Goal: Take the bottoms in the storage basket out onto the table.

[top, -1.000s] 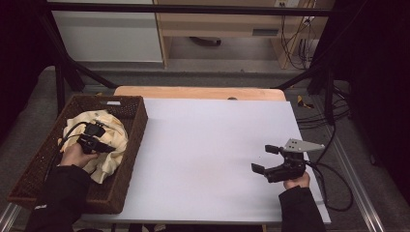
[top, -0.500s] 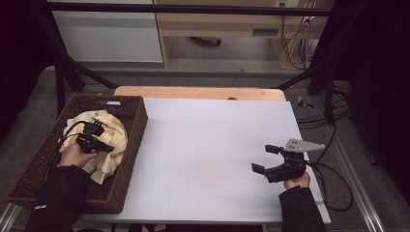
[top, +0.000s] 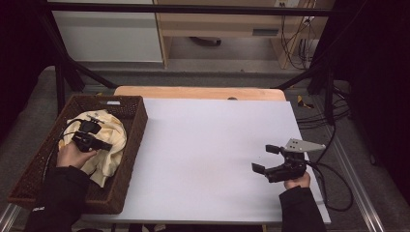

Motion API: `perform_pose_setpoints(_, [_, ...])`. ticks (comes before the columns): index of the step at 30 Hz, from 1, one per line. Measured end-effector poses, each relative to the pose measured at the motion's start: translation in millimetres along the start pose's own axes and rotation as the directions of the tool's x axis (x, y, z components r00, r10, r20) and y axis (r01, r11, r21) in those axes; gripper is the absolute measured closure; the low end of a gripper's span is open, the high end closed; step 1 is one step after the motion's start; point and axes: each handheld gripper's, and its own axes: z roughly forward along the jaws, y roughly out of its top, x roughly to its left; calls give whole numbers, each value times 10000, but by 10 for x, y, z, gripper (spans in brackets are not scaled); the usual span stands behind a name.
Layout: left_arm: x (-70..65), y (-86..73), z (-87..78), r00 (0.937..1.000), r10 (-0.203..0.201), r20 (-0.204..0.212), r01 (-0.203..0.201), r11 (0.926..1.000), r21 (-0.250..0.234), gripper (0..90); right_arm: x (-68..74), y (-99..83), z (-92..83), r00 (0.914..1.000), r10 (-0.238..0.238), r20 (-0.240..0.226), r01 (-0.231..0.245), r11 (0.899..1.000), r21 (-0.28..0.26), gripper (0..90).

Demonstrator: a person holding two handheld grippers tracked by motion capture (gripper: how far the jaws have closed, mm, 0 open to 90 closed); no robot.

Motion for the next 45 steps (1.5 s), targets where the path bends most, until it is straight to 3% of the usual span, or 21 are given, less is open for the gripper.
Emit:
perform_pose_setpoints(28, [-32,-32,-172,9998,2,180,15,9955,-947,811,-3,2,-8,10000,-24,-11,24,10000,-15,35])
perform_pose_setpoints(36, [-42,-54,-249,9996,-103,257,141,9885,-1504,814,-3,1,-6,10000,-25,-3,25,10000,-19,35])
perform_pose_setpoints(45, [-56,-97,-371,9993,-154,343,233,9703,-2408,814,-4,2,-8,10000,-25,-12,25,10000,-16,35])
